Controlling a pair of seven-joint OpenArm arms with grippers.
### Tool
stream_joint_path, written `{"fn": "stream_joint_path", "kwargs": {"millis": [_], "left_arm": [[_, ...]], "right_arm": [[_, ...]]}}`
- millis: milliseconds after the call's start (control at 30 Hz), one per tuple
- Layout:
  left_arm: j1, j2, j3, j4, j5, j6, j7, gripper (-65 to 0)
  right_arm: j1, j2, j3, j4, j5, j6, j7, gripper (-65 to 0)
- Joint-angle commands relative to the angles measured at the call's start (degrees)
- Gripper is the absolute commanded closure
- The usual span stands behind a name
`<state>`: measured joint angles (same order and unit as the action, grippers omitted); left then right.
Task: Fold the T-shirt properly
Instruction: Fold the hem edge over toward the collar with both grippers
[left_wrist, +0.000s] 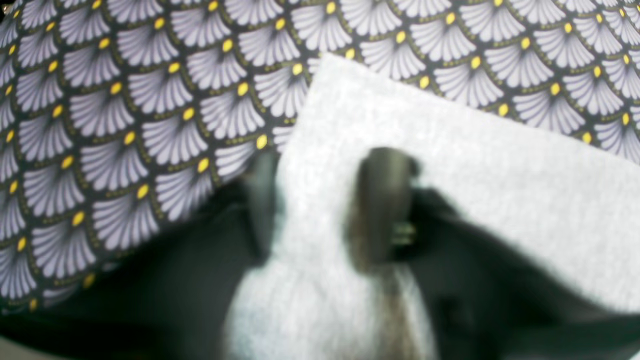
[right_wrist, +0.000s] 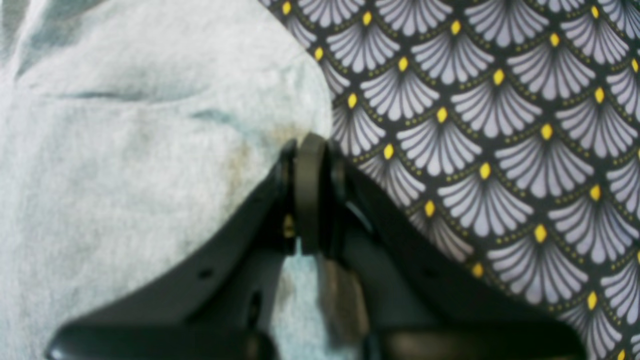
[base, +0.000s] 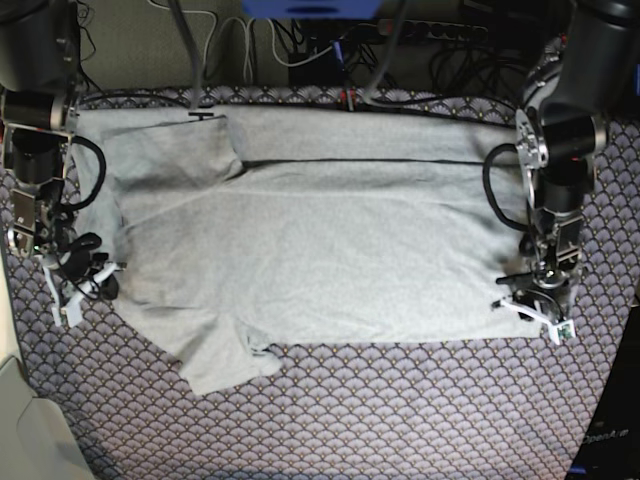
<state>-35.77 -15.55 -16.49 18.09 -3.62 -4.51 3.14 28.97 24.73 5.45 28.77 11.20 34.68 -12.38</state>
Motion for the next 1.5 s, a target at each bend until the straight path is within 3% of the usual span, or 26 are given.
{"fn": "stream_joint_path", "kwargs": {"millis": [0, 33, 67, 133, 233, 367, 833, 1033, 1267, 1467], "left_arm": [[-1.3, -0.6, -0.1, 0.4, -0.1, -0.1, 1.0, -8.2], [-1.3, -0.6, -0.1, 0.5, -0.1, -0.1, 1.0, -1.9], [-1.4, -0.7, -0.1, 0.6, -0.1, -0.1, 1.0, 0.0], [-1.5, -0.8, -0.1, 0.7, -0.1, -0.1, 1.0, -2.1], [-1.5, -0.9, -0.1, 0.7, -0.1, -0.1, 1.0, -0.1], [-1.6, -2.3, -0.2, 1.3, -0.1, -0.1, 1.7, -0.4], [9.9, -2.0, -0.3, 30.9, -0.1, -0.1, 19.7, -0.4], [16.1, -1.5, -3.7, 43.2, -0.1, -0.1, 26.6, -0.4], [23.1, 1.0, -10.0, 54.0, -0.1, -0.5, 33.4, -0.4], [29.3, 2.5, -10.3, 60.1, -0.1, -0.6, 34.4, -0.4]], "right_arm": [[0.1, 0.5, -0.1, -0.2, -1.9, 0.3, -3.7, 0.0], [0.1, 0.5, -0.1, -0.2, -1.9, 0.3, -3.7, 0.0], [0.1, 0.5, -0.1, -0.2, -1.9, 0.3, -3.7, 0.0], [0.1, 0.6, 0.0, -0.1, -1.8, 0.3, -3.7, 0.0], [-0.4, 1.2, 0.2, 2.6, -1.7, 0.4, -3.8, 0.0], [-5.2, 1.4, 0.3, 12.4, -1.5, 0.4, -7.0, 0.0], [-17.9, 1.1, 11.6, 41.7, -1.6, 0.5, -19.0, 0.0], [-25.6, -1.1, 16.6, 52.4, -1.6, 0.5, -20.7, 0.0], [-33.9, -4.4, 17.4, 61.9, -1.6, 0.5, -20.8, 0.0], [-40.4, -5.7, 17.4, 67.1, -1.5, 0.5, -20.5, 0.0]]}}
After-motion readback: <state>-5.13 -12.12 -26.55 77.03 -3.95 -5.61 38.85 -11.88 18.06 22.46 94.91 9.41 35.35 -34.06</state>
